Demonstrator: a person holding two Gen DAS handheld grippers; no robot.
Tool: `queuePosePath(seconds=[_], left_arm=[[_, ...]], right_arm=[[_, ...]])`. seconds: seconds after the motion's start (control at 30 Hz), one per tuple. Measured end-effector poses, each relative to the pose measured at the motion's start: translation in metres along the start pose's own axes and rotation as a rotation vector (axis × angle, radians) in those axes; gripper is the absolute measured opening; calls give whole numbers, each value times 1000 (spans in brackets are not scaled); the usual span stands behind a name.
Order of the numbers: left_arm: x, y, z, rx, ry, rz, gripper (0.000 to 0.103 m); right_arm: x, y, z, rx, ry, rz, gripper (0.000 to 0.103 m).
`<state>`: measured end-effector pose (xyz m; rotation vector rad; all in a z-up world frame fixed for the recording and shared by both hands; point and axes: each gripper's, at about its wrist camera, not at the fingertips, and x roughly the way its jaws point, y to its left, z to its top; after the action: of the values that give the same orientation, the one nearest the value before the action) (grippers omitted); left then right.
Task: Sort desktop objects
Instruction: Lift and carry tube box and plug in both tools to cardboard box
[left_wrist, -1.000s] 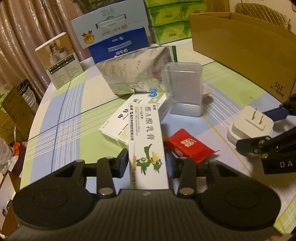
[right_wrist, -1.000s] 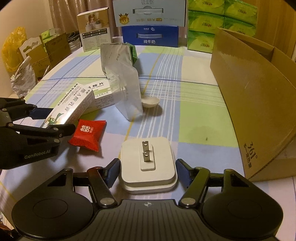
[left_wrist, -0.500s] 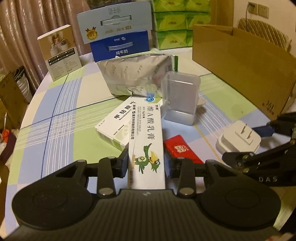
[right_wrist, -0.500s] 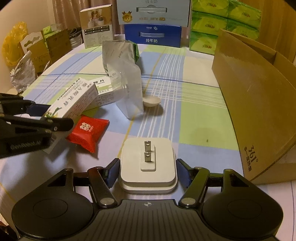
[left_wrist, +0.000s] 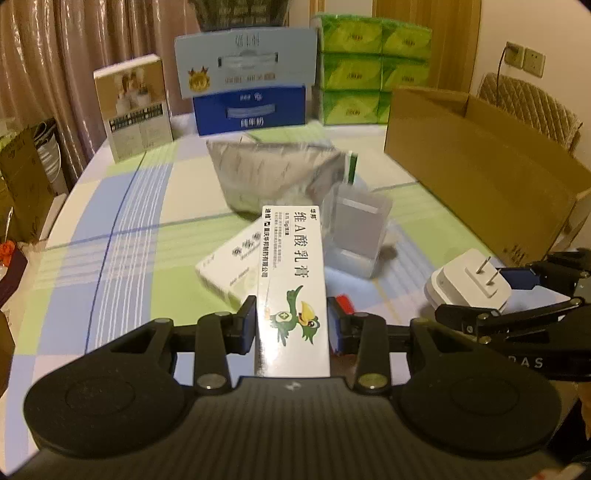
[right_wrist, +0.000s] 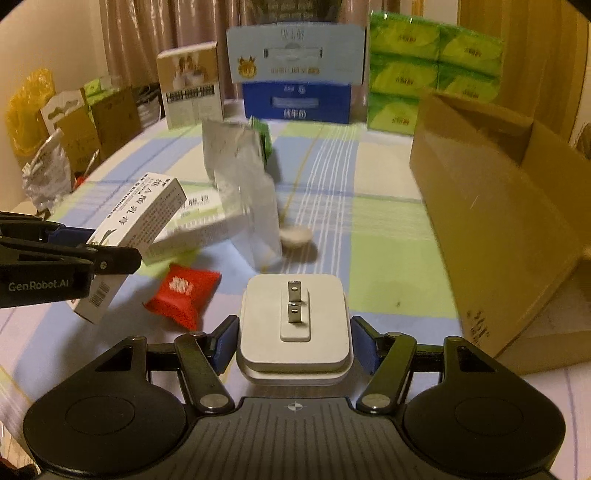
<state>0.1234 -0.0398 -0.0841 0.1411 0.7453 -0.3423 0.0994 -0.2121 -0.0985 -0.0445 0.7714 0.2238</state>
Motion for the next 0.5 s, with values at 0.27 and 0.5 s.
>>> queuePosePath(seconds=[0.27,0.5], left_arm=[[-30,-38,37,24,-67,-40,33],[-32,-118,86,142,-105,-134,33]], right_arm=[[-57,-35,42,98,-132,-17,61],[-112,-102,76,88,-226,-155,61]])
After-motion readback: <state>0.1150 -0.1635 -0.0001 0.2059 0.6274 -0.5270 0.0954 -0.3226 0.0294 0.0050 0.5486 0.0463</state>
